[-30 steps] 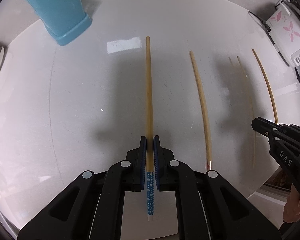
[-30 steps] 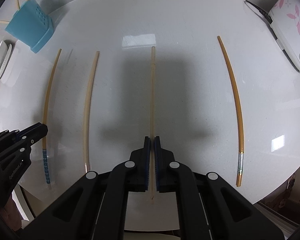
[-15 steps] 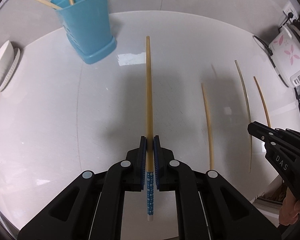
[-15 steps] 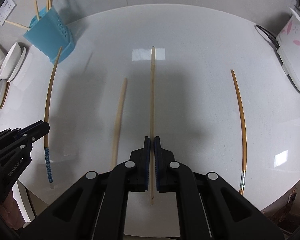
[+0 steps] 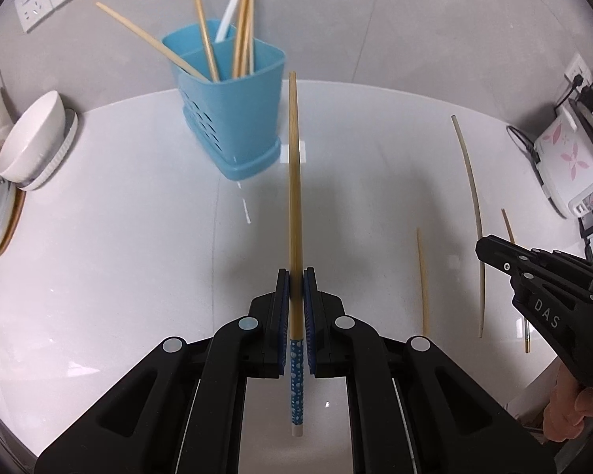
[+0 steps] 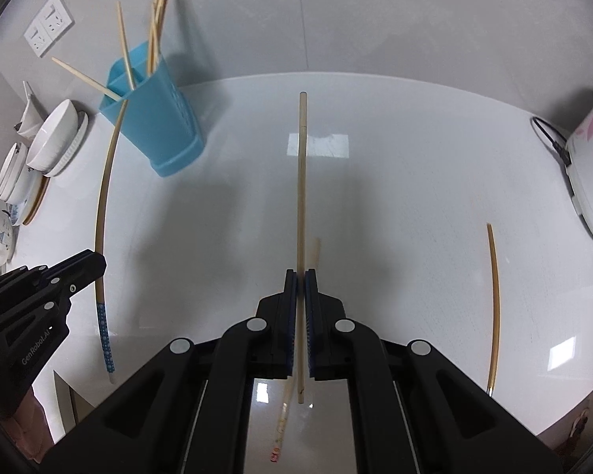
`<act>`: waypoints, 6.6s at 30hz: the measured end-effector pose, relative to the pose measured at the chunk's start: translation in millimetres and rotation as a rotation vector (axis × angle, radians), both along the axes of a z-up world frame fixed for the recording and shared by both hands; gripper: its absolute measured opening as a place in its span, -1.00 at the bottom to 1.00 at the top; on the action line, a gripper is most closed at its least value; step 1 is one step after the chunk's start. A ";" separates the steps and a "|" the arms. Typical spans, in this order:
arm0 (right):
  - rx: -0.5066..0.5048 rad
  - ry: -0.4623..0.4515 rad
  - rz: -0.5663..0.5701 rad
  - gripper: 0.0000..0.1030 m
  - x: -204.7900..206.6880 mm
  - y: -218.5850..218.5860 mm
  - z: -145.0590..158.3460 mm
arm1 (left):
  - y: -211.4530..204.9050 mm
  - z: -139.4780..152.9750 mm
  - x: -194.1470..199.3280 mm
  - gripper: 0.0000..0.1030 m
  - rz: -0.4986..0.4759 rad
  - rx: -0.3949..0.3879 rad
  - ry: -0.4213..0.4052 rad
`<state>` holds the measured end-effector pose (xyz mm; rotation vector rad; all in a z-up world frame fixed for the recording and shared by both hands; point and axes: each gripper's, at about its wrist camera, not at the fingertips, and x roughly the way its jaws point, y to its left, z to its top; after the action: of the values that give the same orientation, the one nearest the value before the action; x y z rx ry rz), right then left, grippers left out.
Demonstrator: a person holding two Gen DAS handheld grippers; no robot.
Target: Organize utensils
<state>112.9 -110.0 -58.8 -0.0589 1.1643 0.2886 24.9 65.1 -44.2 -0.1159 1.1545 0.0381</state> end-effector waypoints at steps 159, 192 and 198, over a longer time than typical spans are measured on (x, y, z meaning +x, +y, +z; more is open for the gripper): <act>0.145 -0.468 0.055 0.36 95.5 138.0 48.8 | 136.0 36.5 80.9 0.89 0.172 0.025 -0.328; -0.147 -0.010 -0.138 0.85 -17.8 -180.8 -54.5 | -115.6 -62.2 13.9 0.88 -0.053 -0.089 0.078; -0.141 0.075 -0.132 0.63 -30.6 -192.1 -73.8 | -134.9 -87.5 -0.4 0.85 -0.055 -0.063 0.176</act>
<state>82.3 -302.1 -132.6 -0.0957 1.2558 0.0923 24.5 -69.7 -131.8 -0.1394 1.3343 -0.0374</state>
